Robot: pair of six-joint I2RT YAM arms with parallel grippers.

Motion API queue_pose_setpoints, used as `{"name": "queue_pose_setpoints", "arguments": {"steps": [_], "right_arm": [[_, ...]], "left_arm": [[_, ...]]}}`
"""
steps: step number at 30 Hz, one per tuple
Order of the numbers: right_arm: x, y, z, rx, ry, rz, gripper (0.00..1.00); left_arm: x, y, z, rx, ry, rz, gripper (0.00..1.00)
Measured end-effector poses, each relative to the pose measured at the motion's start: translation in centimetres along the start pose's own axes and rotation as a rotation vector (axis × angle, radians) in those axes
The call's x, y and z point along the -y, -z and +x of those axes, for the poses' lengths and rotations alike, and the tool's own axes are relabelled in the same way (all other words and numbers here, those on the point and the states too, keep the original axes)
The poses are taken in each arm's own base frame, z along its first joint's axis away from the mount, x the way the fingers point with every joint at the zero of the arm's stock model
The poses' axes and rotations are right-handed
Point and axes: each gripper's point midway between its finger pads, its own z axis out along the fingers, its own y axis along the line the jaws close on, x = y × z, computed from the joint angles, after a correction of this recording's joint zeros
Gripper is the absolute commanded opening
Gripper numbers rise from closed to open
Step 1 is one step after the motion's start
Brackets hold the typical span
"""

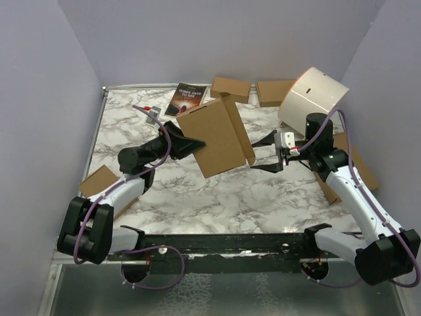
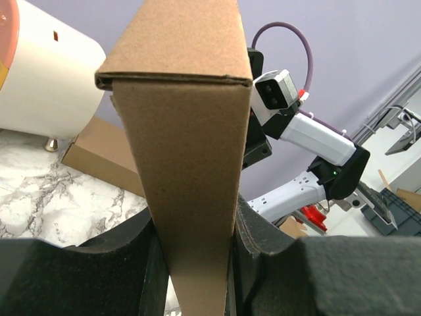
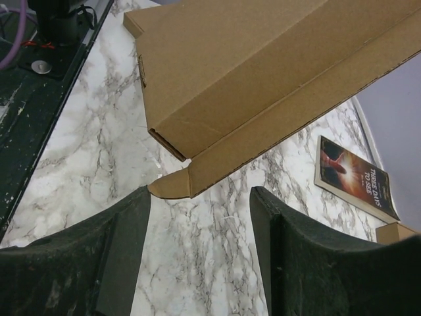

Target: Fold the paper box

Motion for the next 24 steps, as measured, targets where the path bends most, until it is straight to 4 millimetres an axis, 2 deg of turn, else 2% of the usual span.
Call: {"name": "queue_pose_setpoints", "arguments": {"steps": [5,19,24], "right_arm": [[0.0,-0.1,0.0,-0.005,-0.018,0.002,0.53],[-0.2,-0.3,-0.5,-0.001,-0.077,-0.001,0.48],[0.2,-0.4,-0.8,-0.007,-0.115,0.016,0.40]], "left_arm": [[-0.1,0.0,0.0,0.000,0.000,0.000,0.00],[-0.7,0.0,0.2,-0.003,0.002,-0.009,0.00],[-1.0,-0.1,0.4,-0.010,-0.006,-0.018,0.00]]}}
